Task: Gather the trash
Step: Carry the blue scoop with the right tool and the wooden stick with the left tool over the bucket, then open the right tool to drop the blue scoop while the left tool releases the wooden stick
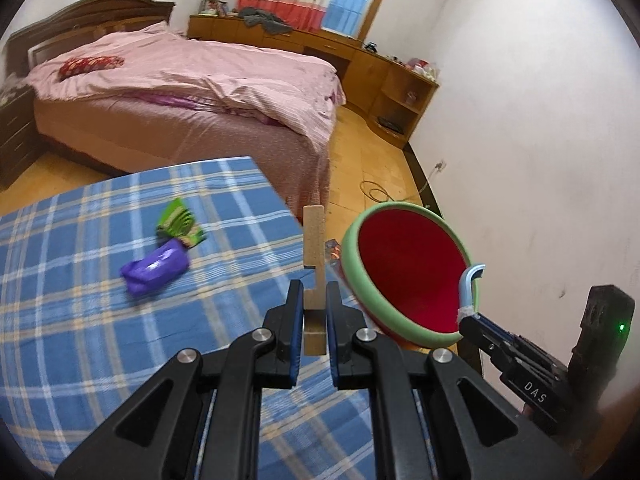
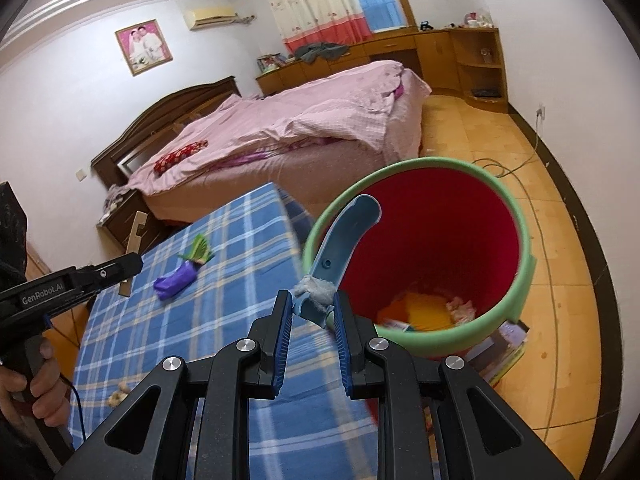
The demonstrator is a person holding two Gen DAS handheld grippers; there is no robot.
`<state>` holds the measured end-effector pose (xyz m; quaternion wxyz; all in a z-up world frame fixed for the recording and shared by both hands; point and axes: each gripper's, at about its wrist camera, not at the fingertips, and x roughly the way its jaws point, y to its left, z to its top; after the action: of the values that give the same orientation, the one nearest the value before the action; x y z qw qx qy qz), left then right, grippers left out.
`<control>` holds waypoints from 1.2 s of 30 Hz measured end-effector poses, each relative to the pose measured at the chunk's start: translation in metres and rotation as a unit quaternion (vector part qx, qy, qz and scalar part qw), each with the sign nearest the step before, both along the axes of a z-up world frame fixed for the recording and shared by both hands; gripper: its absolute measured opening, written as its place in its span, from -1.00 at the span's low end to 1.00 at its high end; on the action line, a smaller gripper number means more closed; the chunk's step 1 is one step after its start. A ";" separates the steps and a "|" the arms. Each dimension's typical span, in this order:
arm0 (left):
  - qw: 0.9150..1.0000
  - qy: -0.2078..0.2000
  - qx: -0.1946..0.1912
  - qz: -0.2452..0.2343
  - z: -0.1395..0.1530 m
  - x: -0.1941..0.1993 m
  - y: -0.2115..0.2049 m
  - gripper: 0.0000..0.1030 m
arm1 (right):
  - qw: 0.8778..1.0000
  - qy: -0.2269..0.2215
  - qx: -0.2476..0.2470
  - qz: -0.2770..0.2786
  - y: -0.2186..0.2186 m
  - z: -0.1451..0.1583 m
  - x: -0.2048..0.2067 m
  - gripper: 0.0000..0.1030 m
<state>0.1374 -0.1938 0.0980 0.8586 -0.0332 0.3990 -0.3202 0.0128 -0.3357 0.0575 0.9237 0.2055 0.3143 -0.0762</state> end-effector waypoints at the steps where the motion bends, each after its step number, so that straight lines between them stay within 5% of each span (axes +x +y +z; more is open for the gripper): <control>1: 1.000 -0.001 0.002 -0.007 0.000 0.000 -0.010 -0.81 | 1.000 -0.002 0.001 -0.005 -0.006 0.000 -0.001 -0.59; 18: 0.995 0.020 0.036 -0.088 -0.039 0.006 -0.122 -0.81 | 0.997 -0.001 0.047 -0.055 -0.076 -0.028 -0.006 -0.59; 36: 0.992 0.030 0.063 -0.101 -0.069 0.015 -0.154 -0.80 | 0.995 0.022 0.058 -0.084 -0.098 -0.050 -0.002 -0.55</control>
<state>0.1529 -0.3483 0.0289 0.8098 0.0517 0.4452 -0.3786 0.0106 -0.4340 0.0078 0.8934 0.2828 0.3199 -0.1401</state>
